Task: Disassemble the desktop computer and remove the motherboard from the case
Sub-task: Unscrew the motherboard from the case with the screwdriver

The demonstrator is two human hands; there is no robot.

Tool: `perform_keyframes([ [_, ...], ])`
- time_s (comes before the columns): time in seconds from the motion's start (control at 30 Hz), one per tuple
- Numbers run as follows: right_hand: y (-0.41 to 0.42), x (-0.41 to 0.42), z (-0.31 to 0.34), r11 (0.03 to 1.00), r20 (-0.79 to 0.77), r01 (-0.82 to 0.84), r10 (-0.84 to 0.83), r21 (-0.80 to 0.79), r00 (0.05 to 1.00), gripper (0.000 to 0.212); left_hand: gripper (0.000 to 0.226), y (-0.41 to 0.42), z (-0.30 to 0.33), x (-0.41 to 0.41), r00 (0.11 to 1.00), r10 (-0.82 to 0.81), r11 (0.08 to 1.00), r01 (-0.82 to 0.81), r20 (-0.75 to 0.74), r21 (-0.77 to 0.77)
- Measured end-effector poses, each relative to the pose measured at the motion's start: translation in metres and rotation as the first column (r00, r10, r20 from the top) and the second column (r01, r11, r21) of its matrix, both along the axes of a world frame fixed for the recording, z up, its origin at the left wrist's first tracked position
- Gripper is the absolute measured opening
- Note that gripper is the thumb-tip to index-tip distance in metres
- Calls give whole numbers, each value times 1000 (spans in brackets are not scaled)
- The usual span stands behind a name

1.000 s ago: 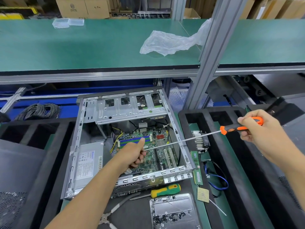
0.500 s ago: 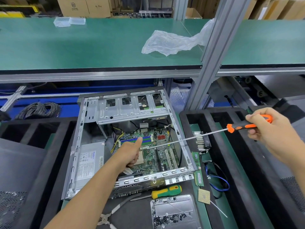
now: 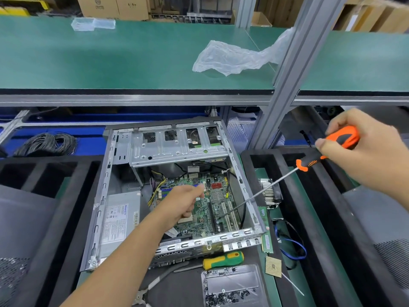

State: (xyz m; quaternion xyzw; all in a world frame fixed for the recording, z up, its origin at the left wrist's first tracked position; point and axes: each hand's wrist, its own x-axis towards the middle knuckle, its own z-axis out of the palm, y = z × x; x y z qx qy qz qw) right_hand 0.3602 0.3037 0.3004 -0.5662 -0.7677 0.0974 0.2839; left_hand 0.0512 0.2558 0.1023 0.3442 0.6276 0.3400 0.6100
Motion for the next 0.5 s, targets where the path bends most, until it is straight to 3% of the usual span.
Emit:
perform_keyframes([
  [0.13, -10, -30, 20, 983, 116, -184, 180, 27, 977, 26, 23, -3, 20, 19, 904, -294, 899, 371, -309, 231],
  [0.23, -15, -48, 25, 958, 196, -285, 279, 6, 940, 29, 28, 2, 30, 40, 773, -426, 776, 579, -469, 249],
  [0.37, -19, -63, 25, 925, 259, -380, 359, 32, 896, 31, 29, 11, 37, 59, 543, -395, 591, 768, -741, 247],
  [0.5, -20, -65, 24, 919, 295, -390, 358, 55, 886, 29, 18, 16, 39, 63, 488, -355, 465, 832, -798, 302],
])
